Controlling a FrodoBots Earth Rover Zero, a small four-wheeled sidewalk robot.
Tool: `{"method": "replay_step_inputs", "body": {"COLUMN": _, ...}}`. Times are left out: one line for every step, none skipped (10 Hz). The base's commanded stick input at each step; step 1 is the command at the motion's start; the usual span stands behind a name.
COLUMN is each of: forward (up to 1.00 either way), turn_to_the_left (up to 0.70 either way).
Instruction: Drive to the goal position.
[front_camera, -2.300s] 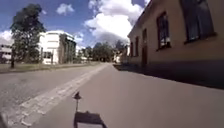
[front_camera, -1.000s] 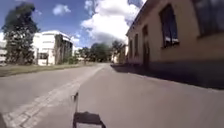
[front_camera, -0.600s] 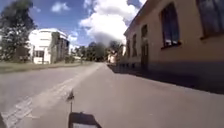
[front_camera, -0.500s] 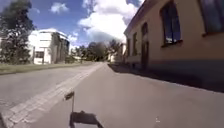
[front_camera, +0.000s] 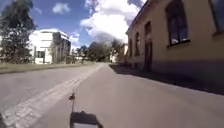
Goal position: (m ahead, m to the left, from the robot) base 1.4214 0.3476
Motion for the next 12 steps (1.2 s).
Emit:
{"method": "replay_step_inputs", "body": {"forward": 0.85, "turn_to_the_left": -0.03}}
{"method": "replay_step_inputs", "body": {"forward": 0.85, "turn_to_the_left": -0.34}}
{"method": "replay_step_inputs", "body": {"forward": 0.85, "turn_to_the_left": -0.34}}
{"method": "replay_step_inputs", "body": {"forward": 0.85, "turn_to_the_left": -0.34}}
{"method": "replay_step_inputs", "body": {"forward": 0.85, "turn_to_the_left": -0.34}}
{"method": "replay_step_inputs", "body": {"forward": 0.85, "turn_to_the_left": -0.25}}
{"method": "replay_step_inputs", "body": {"forward": 0.85, "turn_to_the_left": -0.1}}
{"method": "replay_step_inputs", "body": {"forward": 0.85, "turn_to_the_left": 0.0}}
{"method": "replay_step_inputs", "body": {"forward": 0.85, "turn_to_the_left": 0.0}}
{"method": "replay_step_inputs", "body": {"forward": 0.85, "turn_to_the_left": 0.0}}
{"method": "replay_step_inputs", "body": {"forward": 0.85, "turn_to_the_left": 0.0}}
{"method": "replay_step_inputs", "body": {"forward": 0.85, "turn_to_the_left": 0.0}}
